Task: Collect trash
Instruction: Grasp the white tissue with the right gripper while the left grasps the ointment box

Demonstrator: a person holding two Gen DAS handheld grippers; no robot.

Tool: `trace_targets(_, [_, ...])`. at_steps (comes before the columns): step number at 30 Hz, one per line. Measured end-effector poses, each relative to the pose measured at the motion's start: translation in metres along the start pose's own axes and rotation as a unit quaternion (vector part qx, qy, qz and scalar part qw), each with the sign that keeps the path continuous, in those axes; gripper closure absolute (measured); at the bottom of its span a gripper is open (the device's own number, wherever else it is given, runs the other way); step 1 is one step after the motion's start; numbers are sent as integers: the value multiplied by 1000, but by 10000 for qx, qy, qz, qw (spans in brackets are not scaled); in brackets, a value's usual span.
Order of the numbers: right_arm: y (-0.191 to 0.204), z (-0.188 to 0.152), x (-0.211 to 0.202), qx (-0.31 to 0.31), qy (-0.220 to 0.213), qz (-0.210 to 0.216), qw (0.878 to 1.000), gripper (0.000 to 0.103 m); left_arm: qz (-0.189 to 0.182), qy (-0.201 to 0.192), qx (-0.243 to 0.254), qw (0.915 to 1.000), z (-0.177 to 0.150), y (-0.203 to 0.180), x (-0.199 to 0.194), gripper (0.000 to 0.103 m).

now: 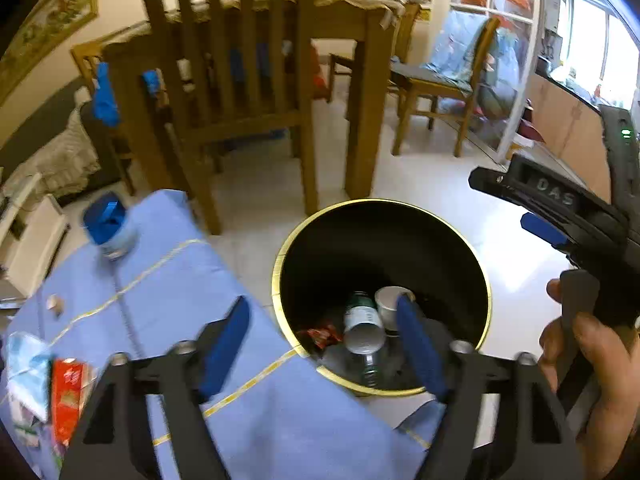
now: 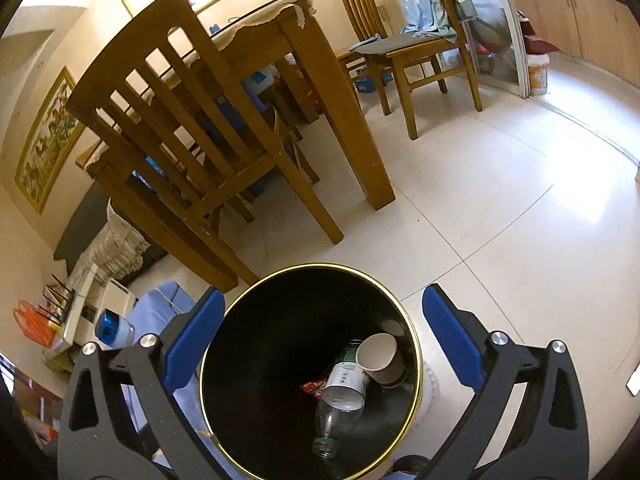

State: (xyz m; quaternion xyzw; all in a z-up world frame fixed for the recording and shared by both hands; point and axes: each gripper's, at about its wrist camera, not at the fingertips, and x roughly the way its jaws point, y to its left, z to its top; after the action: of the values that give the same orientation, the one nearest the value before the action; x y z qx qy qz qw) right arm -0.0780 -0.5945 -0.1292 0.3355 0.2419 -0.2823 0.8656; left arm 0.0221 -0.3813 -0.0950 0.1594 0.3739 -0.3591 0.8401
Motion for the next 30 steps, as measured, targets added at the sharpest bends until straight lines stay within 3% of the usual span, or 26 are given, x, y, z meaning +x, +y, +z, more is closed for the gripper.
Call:
trace_targets(6, [15, -6, 6, -343, 72, -219, 9991, 6, 312, -171, -273, 9990, -29, 30, -39, 7])
trace_targets(15, [54, -28, 15, -1251, 328, -174, 9914, 6, 1148, -302, -979, 9881, -83, 98, -103, 7])
trace_targets(20, [97, -59, 12, -2069, 626, 162, 9762, 6, 1825, -296, -1558, 9703, -135, 160, -141, 7])
trace_targets(24, [138, -106, -2, -2578, 894, 709, 9594, 6, 2249, -225, -2178, 9495, -181, 218, -171, 7])
trace_targets(27, [175, -159, -10, -2828, 1439, 1355, 9386, 6, 2541, -212, -2591, 9316, -212, 258, -193, 7])
trace_targets(30, [219, -204, -22, -3315, 1824, 1842, 9071, 6, 2723, -214, -2895, 9174, -235, 288, -212, 7])
